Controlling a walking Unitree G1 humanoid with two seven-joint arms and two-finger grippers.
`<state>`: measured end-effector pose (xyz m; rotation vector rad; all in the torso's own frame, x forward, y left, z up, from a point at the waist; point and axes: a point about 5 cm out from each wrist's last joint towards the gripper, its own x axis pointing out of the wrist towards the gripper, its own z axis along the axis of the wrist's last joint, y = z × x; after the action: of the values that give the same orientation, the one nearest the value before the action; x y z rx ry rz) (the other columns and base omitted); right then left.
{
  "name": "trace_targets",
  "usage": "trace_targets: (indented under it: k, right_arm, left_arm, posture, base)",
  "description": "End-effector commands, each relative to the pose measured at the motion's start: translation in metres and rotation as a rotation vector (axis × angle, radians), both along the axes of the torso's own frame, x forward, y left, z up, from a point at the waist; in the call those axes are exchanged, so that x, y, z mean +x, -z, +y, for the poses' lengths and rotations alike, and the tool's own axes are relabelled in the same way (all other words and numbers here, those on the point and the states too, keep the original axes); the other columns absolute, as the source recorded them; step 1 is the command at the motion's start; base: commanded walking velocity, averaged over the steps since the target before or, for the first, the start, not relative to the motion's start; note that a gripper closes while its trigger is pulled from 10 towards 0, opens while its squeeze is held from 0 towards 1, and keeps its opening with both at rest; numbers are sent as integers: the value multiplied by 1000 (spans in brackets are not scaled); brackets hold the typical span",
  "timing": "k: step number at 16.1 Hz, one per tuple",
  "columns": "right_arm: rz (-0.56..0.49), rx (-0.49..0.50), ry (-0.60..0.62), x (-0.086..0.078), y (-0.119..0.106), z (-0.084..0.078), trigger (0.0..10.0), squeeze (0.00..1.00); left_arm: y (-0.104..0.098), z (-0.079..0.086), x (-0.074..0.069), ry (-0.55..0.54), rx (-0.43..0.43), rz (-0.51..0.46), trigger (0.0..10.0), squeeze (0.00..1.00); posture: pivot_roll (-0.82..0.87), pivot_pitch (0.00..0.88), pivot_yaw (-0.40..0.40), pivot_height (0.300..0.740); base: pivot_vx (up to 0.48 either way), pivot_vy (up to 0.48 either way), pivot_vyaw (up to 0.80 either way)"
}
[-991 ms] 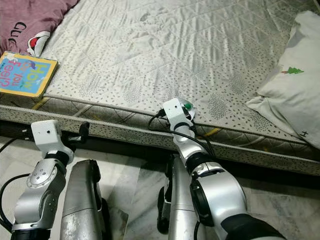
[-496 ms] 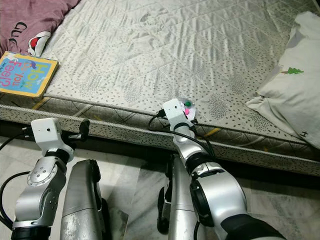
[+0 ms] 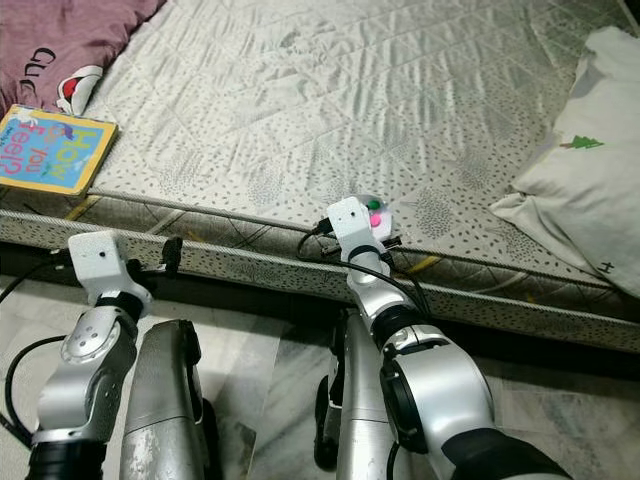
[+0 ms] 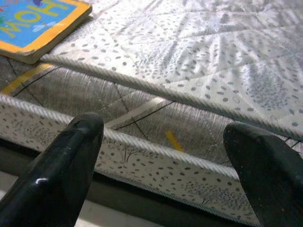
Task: Clean up the room
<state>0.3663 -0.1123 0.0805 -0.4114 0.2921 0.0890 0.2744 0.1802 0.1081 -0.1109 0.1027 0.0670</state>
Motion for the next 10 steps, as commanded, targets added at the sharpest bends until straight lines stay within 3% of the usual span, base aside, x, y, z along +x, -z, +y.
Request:
trace_targets:
  k: [1,6,8,10]
  right_arm:
    - [6,16,9,0,0,-2,0,0]
    - [-55,98,24,8,-14,-10,0,0]
    - [-102,175,15,10,-22,-14,0,0]
    - [-155,326,-3,9,-28,-20,0,0]
  left_arm:
    - [2,0,0,2,8,5,10000,0]
    - [1,-4,18,9,2,-28,10000,0]
    - [-3,-3,26,-13,14,-57,10000,0]
    - [-2,3,31,-50,29,-75,10000,0]
  posture:
    - [205,119,-67,495]
    - [136,36,-53,495]
    - [115,9,-47,495]
    - [74,0,-44,495]
  base:
    - [0,0,0]
    - [0,0,0]
    - [0,0,0]
    - [0,0,0]
